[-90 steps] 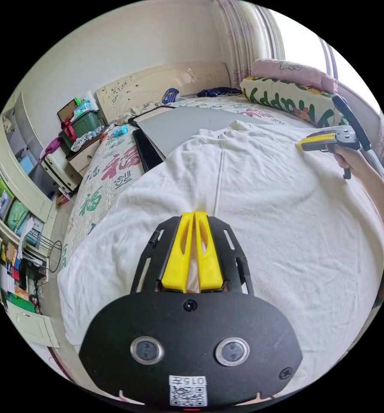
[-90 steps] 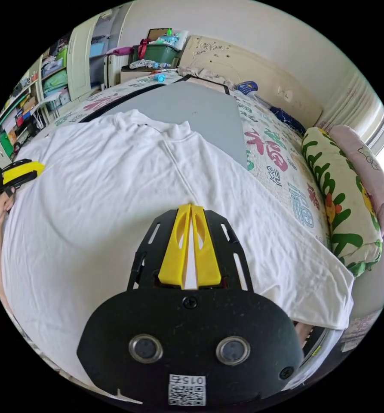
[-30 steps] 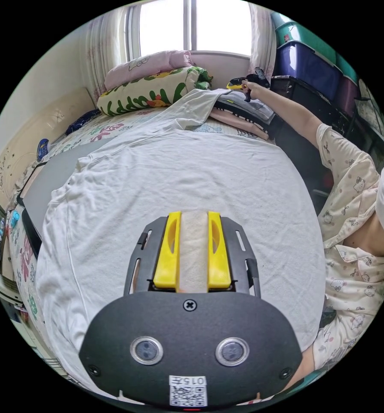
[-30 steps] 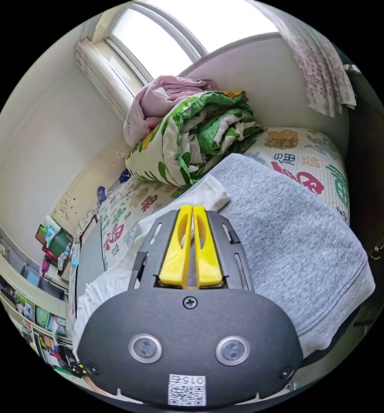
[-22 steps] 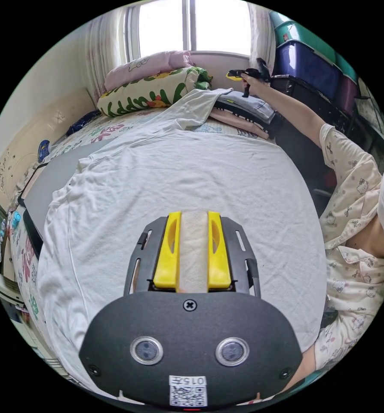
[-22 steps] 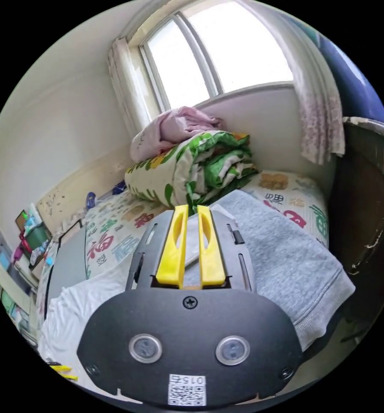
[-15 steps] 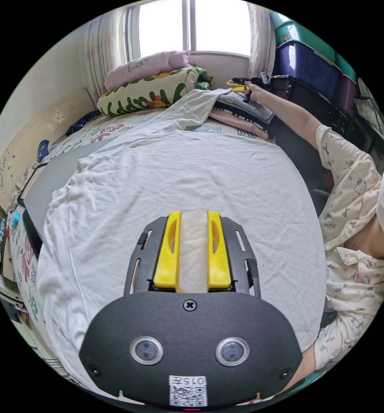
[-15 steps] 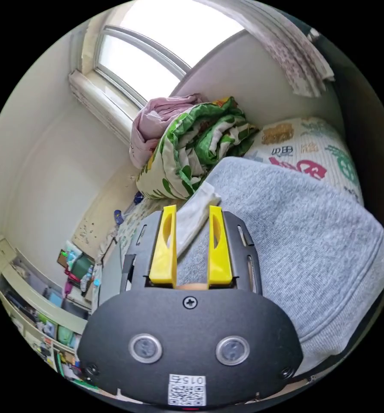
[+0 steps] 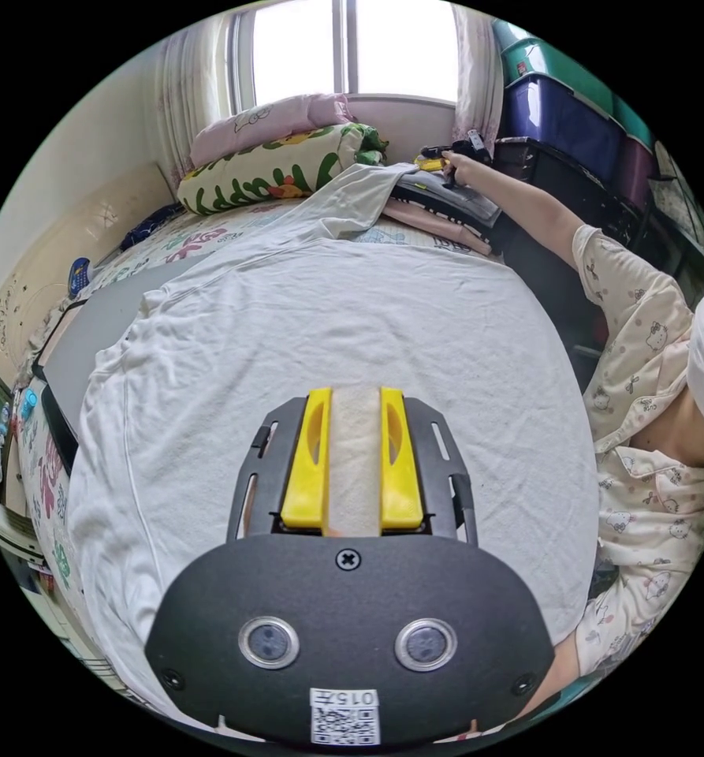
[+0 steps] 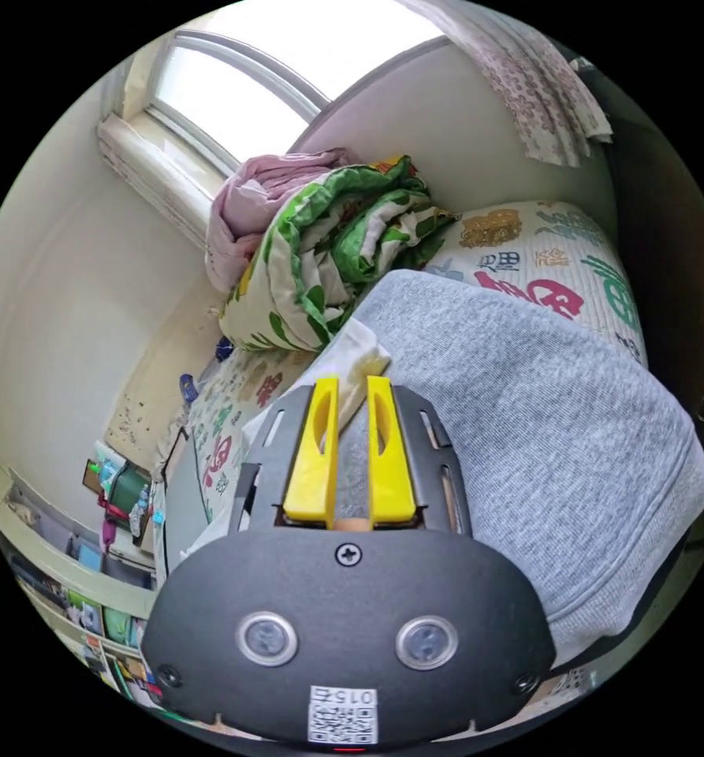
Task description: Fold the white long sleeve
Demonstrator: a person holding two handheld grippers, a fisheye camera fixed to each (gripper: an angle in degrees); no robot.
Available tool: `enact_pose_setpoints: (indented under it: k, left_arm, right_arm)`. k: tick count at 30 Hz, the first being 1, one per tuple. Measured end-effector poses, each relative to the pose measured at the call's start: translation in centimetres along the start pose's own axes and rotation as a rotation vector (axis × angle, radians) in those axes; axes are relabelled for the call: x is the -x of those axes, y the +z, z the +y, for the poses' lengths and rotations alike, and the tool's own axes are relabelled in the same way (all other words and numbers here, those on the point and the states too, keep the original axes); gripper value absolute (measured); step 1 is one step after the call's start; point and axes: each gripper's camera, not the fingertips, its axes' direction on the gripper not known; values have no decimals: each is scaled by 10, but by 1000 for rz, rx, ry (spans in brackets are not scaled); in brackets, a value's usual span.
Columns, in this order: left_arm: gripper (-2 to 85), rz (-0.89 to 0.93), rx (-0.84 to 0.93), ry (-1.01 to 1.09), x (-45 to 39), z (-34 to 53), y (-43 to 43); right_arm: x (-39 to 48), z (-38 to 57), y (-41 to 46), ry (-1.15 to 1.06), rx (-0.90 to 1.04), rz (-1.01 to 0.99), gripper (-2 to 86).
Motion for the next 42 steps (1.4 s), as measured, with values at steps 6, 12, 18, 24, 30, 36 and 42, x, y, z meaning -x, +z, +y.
enact_pose_setpoints:
  k: [6,12,18,24,30,36,42]
  left_arm:
    - [93,11,1,-4,-4,3,-17]
    - [85,-65,2,84,-33,6,-42]
    - [110,-359,-231,148,-81,20,-100]
    - [140,-479,-257,167,-107,24,-114]
    - [81,-436,-223,249,-130,24,-119]
    - [17,-425,-224,265,-137,28,-132]
    - [8,-423,-248,254,-140,35,-151]
  right_arm:
    - [-6,28,0,1,-39,-23,5]
    - [93,110,-29,-467,-125,-300,1]
    - [209,310,-43,-1069,356,-929,1]
    - [225,491,-25,-1426,740,-1009,1]
    - [185,497,-16,-1456,733,-1093,1]
    - [154,465,1,-1450,767,-1161,1]
    - [127,391,16,-1356,698,-1312,0]
